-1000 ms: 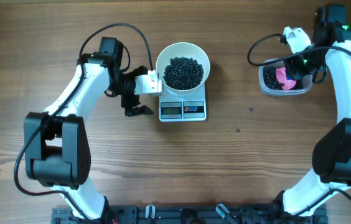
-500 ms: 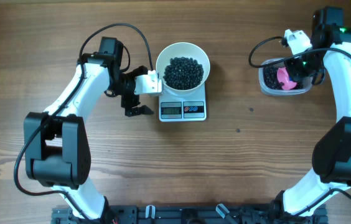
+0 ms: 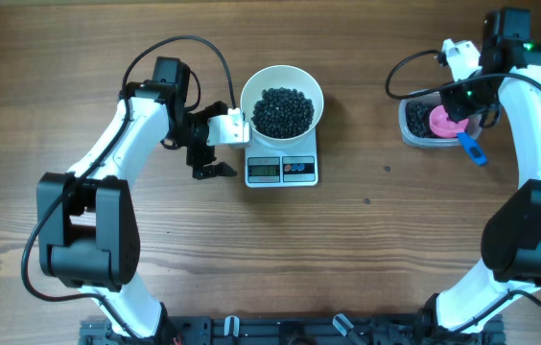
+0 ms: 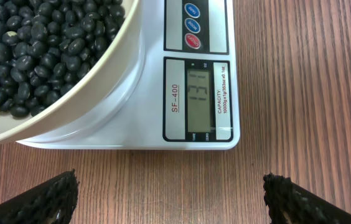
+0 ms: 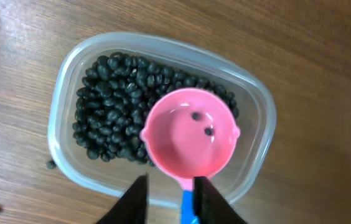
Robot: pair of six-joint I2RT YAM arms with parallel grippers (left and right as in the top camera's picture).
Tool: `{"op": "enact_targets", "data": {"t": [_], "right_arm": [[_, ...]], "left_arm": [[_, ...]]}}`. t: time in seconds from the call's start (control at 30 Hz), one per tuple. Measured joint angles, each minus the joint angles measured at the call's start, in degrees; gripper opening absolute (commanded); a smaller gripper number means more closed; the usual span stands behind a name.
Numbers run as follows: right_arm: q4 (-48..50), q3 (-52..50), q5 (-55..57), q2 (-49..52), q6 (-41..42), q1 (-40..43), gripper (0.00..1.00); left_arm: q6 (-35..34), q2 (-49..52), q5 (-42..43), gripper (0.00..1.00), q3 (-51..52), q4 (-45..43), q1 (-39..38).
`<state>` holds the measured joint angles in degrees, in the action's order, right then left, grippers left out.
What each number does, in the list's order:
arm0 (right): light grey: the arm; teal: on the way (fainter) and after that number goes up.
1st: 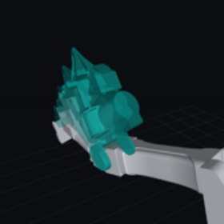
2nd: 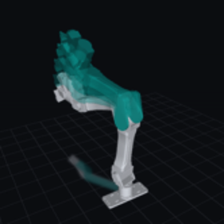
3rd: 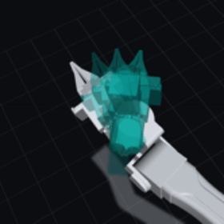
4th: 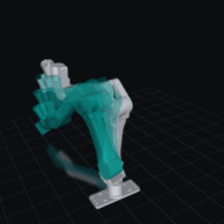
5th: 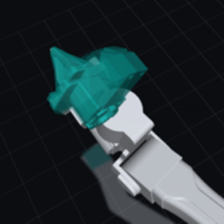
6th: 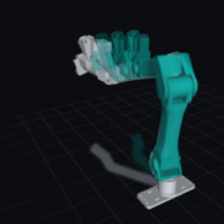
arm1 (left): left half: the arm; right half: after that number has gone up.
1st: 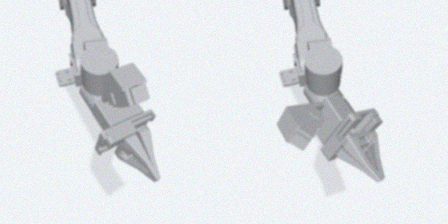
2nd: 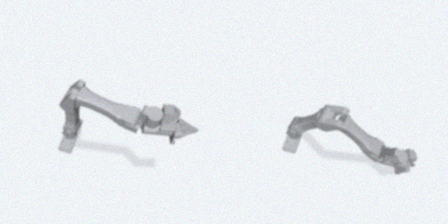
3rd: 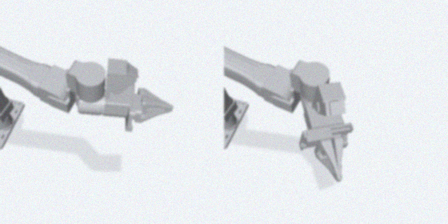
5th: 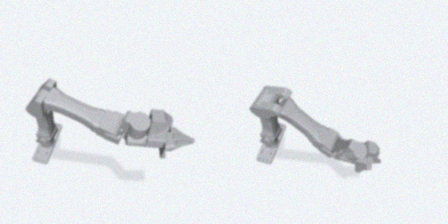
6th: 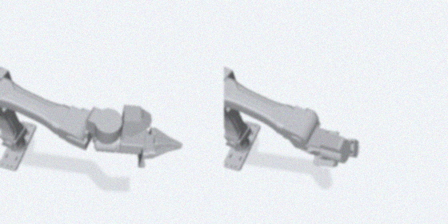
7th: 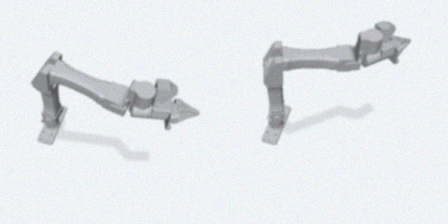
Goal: Scoop item into bowl and weigh 150g on scale
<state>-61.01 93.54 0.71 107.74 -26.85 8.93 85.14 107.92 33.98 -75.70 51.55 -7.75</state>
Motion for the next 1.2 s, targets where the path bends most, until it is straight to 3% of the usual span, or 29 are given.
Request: {"op": "enact_targets", "data": {"t": [0.2, 0.27, 0.3, 0.43, 0.7, 0.8, 0.87, 0.97, 1.07, 1.2], "right_arm": [[-7.3, 13.0, -5.3, -0.9, 10.8, 8.8, 0.51], [-9.7, 14.4, -12.2, -1.9, 14.5, 16.5, 0.86], [-10.3, 14.4, -14.7, -2.0, 15.5, 19.6, 1.0], [-11.2, 14.4, -19.1, -2.0, 17.9, 25.8, 1.0], [-10.9, 14.4, -19.5, -2.0, 22.2, 26.4, 1.0], [-17.0, 14.4, -22.9, -2.0, 21.1, 27.0, 0.94], [-24.1, 14.4, -29.0, -2.0, 18.9, 30.4, 0.88], [-25.7, 13.2, -35.5, -2.0, 16.1, 38.1, 0.85], [-21.6, 3.1, -39.4, -2.0, 13.9, 44.4, 0.84], [-11.5, -13.4, -44.6, -1.9, 13.0, 44.0, 0.85]], "left_arm": [[0.0, 0.0, 0.0, 1.0, 0.0, 0.0, 0.0], [0.0, 0.0, 0.0, 1.0, 0.0, 0.0, 0.0], [0.0, 0.0, 0.0, 1.0, 0.0, 0.0, 0.0], [0.0, 0.0, 0.0, 1.0, 0.0, 0.0, 0.0], [0.0, 0.0, 0.0, 1.0, 0.0, 0.0, 0.0], [0.0, 0.0, 0.0, 1.0, 0.0, 0.0, 0.0], [0.0, 0.0, 0.0, 1.0, 0.0, 0.0, 0.0], [0.0, 0.0, 0.0, 1.0, 0.0, 0.0, 0.0], [0.0, 0.0, 0.0, 1.0, 0.0, 0.0, 0.0], [0.0, 0.0, 0.0, 1.0, 0.0, 0.0, 0.0]]}}
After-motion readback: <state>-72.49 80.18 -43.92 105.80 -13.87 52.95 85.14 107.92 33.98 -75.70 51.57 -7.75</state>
